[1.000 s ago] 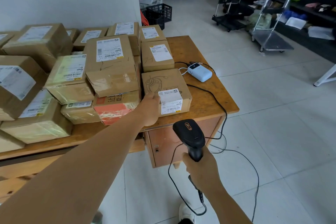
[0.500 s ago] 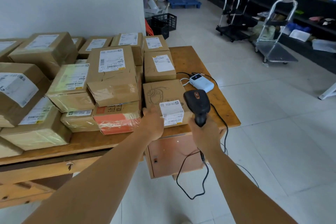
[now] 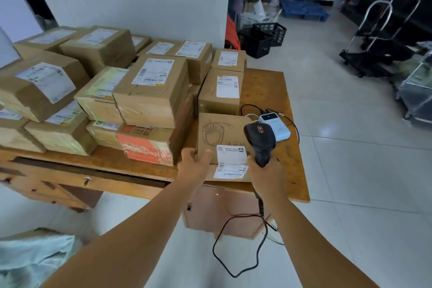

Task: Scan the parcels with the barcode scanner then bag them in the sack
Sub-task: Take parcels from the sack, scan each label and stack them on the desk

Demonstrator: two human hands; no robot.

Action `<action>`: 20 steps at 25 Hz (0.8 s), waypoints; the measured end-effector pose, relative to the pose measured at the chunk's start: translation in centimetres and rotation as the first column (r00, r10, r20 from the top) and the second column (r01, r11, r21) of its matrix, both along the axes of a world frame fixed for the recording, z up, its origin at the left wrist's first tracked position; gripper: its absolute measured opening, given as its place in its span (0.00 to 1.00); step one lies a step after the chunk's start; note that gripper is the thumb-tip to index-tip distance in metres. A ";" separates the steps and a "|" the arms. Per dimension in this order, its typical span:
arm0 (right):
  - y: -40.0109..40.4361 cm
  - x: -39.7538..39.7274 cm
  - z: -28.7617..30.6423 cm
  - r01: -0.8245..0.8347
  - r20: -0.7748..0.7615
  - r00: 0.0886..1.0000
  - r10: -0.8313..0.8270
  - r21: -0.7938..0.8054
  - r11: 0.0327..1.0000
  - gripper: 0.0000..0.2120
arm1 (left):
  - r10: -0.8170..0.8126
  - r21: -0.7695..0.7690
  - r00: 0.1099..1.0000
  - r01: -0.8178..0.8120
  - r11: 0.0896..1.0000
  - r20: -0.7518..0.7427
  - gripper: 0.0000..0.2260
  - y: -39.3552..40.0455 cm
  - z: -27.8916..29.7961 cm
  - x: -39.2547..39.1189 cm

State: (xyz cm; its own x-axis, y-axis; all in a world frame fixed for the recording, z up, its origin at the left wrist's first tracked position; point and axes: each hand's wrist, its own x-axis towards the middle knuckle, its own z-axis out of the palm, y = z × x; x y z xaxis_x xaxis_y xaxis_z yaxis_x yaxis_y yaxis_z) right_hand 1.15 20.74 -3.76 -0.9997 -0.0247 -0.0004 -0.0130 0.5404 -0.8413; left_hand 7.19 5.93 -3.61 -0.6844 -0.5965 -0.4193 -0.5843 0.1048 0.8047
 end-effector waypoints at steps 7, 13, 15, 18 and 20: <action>3.4 0.4 4.3 -0.025 -0.083 0.996 0.010 -0.178 0.984 0.05 | 0.160 0.037 0.934 -0.157 0.987 -0.318 0.13 3.7 6.4 -1.7; 1.3 -1.2 10.7 -0.150 -0.184 0.978 0.102 -0.269 0.951 0.11 | 0.178 -0.074 0.829 -0.254 0.964 -0.530 0.18 1.9 12.3 -2.3; -0.2 -1.2 12.7 -0.205 -0.229 0.964 0.133 -0.327 0.923 0.11 | 0.179 -0.099 0.807 -0.281 0.955 -0.562 0.21 0.6 13.9 -1.7; -3.5 -0.8 15.3 -0.301 -0.297 0.935 0.196 -0.366 0.880 0.08 | 0.224 -0.093 0.736 -0.363 0.927 -0.639 0.26 -2.1 16.6 0.3; -6.3 0.2 16.8 -0.370 -0.322 0.912 0.255 -0.375 0.850 0.09 | 0.290 -0.053 0.677 -0.437 0.898 -0.677 0.27 -4.3 17.8 2.2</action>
State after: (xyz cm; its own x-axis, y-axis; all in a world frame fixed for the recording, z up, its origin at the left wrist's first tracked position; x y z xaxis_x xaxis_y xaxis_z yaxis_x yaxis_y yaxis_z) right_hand 1.32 14.48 13.03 -0.9024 -0.2758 0.3309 -0.3619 0.0686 -0.9297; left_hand 9.41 1.63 14.17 -0.4507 -0.8730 0.1866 0.0350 0.1916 0.9809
